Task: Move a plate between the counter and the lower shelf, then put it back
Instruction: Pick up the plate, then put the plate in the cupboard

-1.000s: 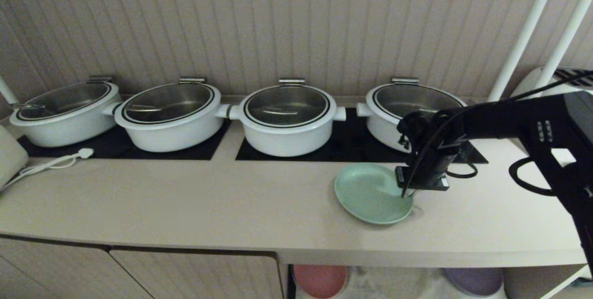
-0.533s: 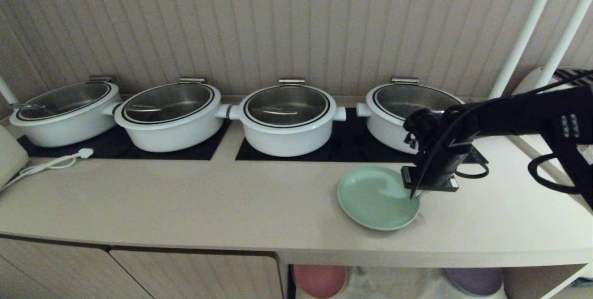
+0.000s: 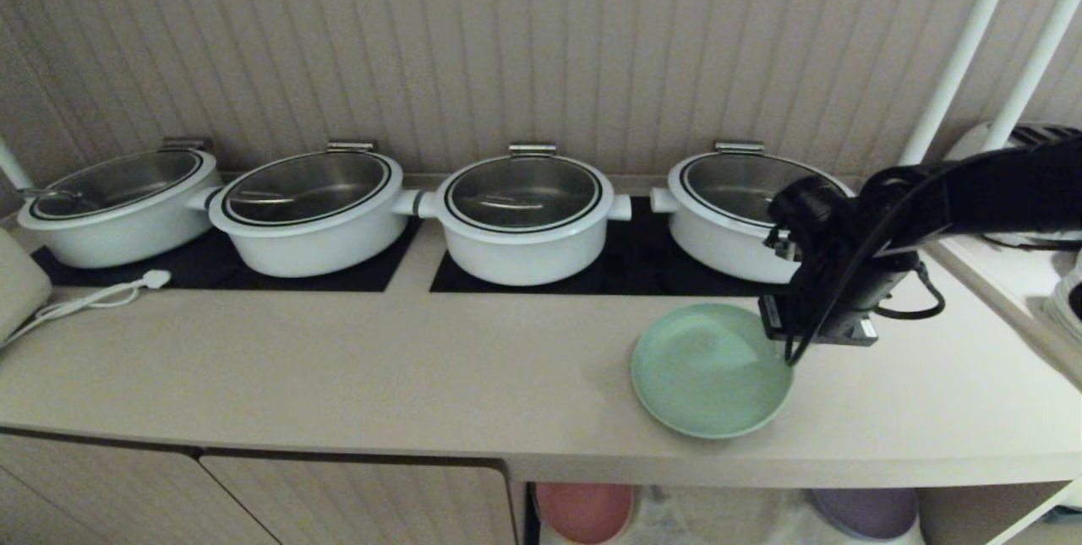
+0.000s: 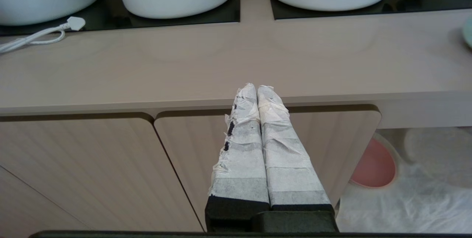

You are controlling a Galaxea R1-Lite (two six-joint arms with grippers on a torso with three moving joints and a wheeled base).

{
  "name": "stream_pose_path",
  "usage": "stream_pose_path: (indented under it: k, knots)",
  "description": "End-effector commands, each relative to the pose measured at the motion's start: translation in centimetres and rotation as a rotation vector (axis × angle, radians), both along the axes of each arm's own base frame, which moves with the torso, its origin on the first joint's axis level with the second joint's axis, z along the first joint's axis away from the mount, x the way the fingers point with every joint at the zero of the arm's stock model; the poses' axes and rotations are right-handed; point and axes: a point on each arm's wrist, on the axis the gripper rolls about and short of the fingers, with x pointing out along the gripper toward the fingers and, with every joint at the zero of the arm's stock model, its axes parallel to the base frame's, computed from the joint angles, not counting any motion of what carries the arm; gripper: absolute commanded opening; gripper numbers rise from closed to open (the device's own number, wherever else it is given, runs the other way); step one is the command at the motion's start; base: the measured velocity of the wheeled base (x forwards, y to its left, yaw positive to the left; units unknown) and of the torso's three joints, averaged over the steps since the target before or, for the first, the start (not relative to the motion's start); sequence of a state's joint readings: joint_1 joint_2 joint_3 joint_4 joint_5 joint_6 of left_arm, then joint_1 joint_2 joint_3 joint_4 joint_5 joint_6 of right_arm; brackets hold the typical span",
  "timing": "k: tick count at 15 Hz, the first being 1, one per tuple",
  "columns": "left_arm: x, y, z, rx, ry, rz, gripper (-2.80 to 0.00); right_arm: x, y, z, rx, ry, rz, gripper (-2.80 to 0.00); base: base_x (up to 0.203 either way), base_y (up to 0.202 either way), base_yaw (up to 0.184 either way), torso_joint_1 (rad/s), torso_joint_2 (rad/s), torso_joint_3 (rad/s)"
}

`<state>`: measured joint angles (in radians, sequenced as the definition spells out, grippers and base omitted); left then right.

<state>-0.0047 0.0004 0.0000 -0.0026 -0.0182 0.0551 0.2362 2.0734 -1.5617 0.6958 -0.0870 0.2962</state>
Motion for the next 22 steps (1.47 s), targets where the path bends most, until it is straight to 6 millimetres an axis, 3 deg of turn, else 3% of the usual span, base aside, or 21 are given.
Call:
stream_pose_path:
  k: [1,12,22]
  knots:
    - [0.0,0.0,0.0,0.0,0.0,0.0,-2.8,-1.9,-0.4,2.1,0.011,-0.036,-0.003,-2.8,0.0,0.0,0.0,0.0,0.0,0.0]
    - [0.0,0.0,0.0,0.0,-0.001,0.0,-2.8,-11.9,-2.7,4.3,0.109,-0.087,-0.085,-2.8,0.0,0.0,0.0,0.0,0.0,0.0]
    - [0.0,0.0,0.0,0.0,0.0,0.0,-2.8,-20.8,-4.6,2.2,0.212,-0.023,-0.143,-2.8,0.0,0.0,0.0,0.0,0.0,0.0]
